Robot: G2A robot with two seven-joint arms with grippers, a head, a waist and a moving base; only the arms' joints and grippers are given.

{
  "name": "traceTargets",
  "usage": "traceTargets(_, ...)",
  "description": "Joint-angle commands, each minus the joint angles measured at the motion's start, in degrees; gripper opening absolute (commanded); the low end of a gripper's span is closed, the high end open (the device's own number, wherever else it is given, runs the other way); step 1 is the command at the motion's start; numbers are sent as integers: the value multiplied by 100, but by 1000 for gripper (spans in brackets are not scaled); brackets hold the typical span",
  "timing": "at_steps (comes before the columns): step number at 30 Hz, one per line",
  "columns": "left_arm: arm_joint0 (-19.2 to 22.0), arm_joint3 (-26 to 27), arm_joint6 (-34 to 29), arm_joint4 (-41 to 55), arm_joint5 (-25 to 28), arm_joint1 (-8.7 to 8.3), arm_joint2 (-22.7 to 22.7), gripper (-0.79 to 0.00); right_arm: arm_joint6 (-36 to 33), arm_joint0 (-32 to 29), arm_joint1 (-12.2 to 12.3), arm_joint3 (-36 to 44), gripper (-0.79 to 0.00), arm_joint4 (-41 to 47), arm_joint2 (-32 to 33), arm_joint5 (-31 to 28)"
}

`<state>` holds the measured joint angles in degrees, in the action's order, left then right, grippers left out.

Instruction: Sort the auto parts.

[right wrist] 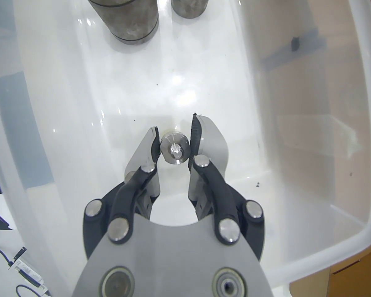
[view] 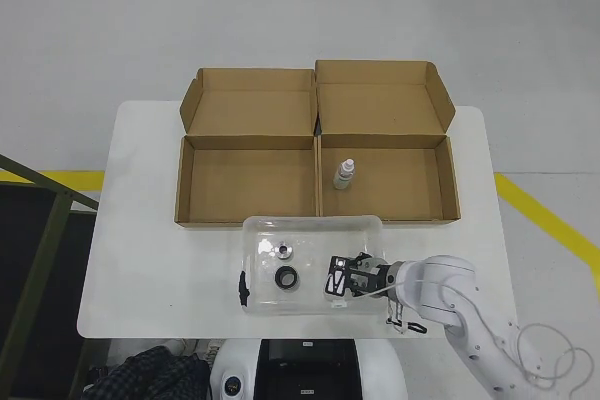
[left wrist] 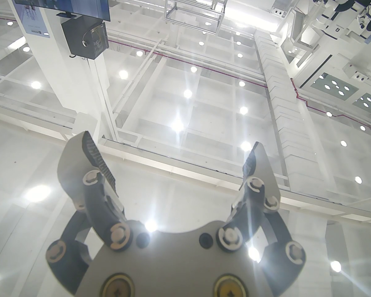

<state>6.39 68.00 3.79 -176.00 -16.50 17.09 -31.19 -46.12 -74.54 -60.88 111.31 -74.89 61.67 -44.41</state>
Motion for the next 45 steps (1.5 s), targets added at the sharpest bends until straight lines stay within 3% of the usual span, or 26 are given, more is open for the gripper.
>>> traceTargets(1, 0, 0, 0, 0, 0, 0, 0, 0, 32, 18, 3, 77, -785, 1, -17, 8)
traceTargets(13, 0, 0, 0, 0, 0, 0, 0, 0, 768, -7, 36, 573, -785, 120, 151, 132)
traceTargets(31, 0, 0, 0, 0, 0, 0, 0, 0, 2889, 1, 40, 752, -785, 878, 671, 322)
traceTargets(45, 0, 0, 0, 0, 0, 0, 0, 0, 3456, 42, 58, 933, -785, 1593, 1096, 309)
